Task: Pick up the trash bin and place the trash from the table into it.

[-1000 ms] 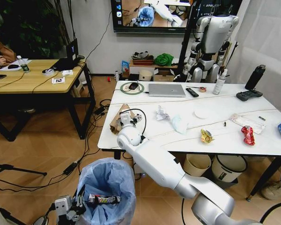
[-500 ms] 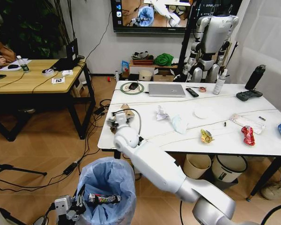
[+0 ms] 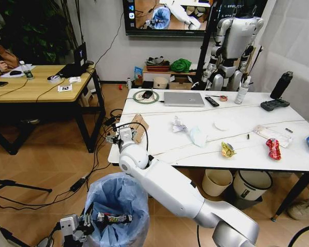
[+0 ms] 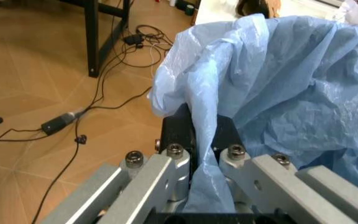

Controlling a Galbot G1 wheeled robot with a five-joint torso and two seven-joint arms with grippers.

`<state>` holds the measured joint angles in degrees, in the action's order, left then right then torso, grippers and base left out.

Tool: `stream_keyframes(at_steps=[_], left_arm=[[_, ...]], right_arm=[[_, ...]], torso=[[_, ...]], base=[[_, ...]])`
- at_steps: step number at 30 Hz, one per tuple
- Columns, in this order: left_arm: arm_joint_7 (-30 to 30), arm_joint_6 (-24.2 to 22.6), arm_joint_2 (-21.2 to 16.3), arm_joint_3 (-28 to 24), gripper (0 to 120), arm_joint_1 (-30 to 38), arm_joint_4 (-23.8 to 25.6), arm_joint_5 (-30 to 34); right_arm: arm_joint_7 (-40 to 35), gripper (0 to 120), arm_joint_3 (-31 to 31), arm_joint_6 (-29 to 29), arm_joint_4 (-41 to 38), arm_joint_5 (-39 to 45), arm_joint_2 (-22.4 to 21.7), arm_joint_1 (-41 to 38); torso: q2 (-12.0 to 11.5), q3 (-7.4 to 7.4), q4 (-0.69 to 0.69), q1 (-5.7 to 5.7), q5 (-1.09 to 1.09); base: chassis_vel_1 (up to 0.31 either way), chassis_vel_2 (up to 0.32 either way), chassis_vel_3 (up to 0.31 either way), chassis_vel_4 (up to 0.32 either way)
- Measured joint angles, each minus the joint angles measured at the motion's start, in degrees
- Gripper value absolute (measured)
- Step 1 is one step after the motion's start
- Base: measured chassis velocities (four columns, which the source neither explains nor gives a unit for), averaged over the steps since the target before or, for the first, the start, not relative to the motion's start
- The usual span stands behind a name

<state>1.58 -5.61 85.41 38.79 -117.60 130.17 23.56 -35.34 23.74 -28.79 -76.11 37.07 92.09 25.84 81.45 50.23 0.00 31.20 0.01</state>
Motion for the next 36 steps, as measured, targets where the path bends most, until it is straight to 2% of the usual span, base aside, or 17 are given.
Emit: stream_keyframes(at_steps=[15, 27, 31, 36], left_arm=[[0.0, 0.2, 0.2, -0.4, 1, -0.1, -0.4, -0.5], [0.0, 0.2, 0.2, -0.5, 1, 0.0, -0.3, -0.4], [0.0, 0.2, 0.2, -0.5, 1, 0.0, -0.4, -0.4], [0.1, 0.2, 0.1, -0.5, 1, -0.1, -0.4, -0.4]], right_arm=[[0.1, 100, -0.6, 0.4, 7.2, -3.2, 0.1, -0.3], [-0.2, 100, 0.6, 0.7, 4.7, -1.4, 0.1, -1.3], [-0.1, 100, 0.9, 1.9, 2.3, 1.5, 0.1, -1.9], [1.3, 100, -0.9, 5.2, -0.3, 13.6, 0.1, -2.4]], torso=[[0.0, 0.01, 0.00, 0.00, 0.00], [0.0, 0.01, 0.00, 0.01, -0.01], [0.0, 0.00, 0.00, 0.00, -0.01], [0.0, 0.00, 0.01, 0.00, 0.00]], base=[[0.000, 0.000, 0.000, 0.000], [0.000, 0.000, 0.000, 0.000], [0.000, 0.000, 0.000, 0.000], [0.000, 0.000, 0.000, 0.000]])
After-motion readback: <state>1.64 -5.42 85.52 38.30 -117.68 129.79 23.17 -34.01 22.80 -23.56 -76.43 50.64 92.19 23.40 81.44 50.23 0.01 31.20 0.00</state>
